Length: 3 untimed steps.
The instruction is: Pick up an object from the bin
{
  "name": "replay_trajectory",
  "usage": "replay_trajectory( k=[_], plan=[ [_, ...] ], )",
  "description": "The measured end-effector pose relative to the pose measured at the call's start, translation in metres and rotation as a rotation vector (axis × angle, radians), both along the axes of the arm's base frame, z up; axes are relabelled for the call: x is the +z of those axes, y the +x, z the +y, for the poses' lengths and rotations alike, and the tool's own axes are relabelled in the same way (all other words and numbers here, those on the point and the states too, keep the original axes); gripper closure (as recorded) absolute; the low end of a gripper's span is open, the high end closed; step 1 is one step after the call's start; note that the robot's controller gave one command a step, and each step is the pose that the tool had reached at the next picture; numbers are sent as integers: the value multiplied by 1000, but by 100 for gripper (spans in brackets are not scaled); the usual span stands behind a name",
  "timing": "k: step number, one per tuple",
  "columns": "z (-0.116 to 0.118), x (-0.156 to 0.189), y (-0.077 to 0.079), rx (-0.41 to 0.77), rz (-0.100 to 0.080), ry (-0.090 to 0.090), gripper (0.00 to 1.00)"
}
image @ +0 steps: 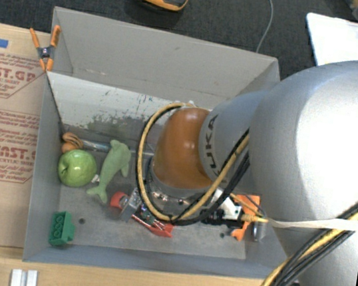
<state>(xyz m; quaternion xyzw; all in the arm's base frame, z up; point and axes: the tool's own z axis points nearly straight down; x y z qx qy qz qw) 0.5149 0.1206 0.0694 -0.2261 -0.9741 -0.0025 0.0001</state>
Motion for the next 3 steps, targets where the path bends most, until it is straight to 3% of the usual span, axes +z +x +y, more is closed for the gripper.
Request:
replay_trajectory(
  k=[1,2,3],
  plan=[
    [-29,47,-18,61,4,-1,100],
    [12,27,-11,-66,-6,2,100],
    [42,10,-21,-66,0,3,100]
  ],
)
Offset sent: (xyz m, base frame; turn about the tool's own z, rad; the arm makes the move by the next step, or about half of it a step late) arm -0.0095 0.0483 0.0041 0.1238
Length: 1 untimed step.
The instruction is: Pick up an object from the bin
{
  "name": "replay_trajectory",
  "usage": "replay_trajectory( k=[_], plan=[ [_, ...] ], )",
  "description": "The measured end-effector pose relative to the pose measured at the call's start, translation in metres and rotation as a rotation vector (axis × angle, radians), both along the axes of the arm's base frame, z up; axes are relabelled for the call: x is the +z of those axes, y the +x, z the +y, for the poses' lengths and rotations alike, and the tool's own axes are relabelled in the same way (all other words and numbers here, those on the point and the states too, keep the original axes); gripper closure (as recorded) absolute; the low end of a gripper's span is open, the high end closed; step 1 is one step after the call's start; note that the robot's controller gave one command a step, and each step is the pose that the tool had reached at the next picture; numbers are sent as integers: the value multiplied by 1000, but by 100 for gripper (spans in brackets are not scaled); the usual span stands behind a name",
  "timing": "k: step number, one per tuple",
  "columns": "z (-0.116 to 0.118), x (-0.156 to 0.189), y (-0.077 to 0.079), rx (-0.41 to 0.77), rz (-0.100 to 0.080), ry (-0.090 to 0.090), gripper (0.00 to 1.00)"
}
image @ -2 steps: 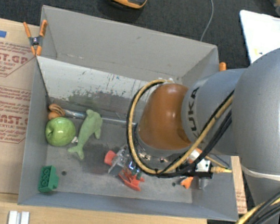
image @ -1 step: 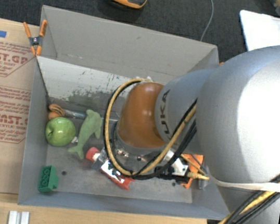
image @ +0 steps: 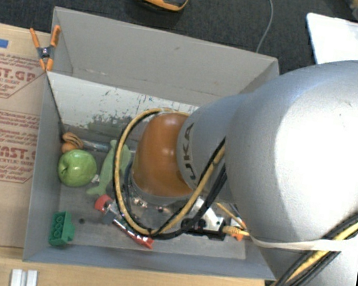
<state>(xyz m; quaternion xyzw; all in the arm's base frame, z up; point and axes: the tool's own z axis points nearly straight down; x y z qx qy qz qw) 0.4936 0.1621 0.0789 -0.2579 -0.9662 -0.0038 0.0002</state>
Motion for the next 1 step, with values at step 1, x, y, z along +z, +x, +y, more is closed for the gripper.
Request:
replay_trajectory(
  k=[1],
  plan=[
    [-2,66,0,-26,6,-3,100]
  ],
)
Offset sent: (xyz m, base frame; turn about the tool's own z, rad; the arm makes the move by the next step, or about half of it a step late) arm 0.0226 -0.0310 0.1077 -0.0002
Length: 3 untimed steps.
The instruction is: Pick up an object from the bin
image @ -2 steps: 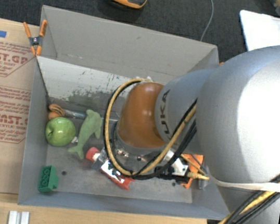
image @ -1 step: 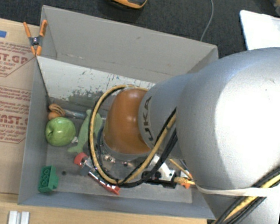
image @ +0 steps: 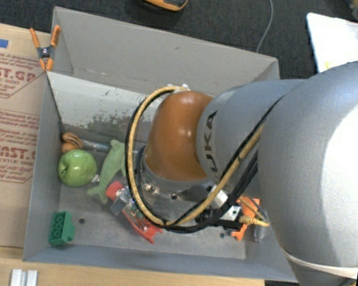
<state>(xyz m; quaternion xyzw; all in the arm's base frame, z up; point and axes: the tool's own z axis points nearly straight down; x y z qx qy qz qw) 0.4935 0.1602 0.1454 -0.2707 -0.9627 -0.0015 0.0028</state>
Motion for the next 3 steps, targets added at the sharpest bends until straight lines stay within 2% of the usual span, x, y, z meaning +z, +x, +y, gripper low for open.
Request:
replay_trajectory(
  k=[1,2,3],
  plan=[
    [-31,43,25,25,-2,-3,100],
    [-17,22,37,-19,-1,2,100],
    [-27,-38,41,-192,-3,0,100]
  ],
)
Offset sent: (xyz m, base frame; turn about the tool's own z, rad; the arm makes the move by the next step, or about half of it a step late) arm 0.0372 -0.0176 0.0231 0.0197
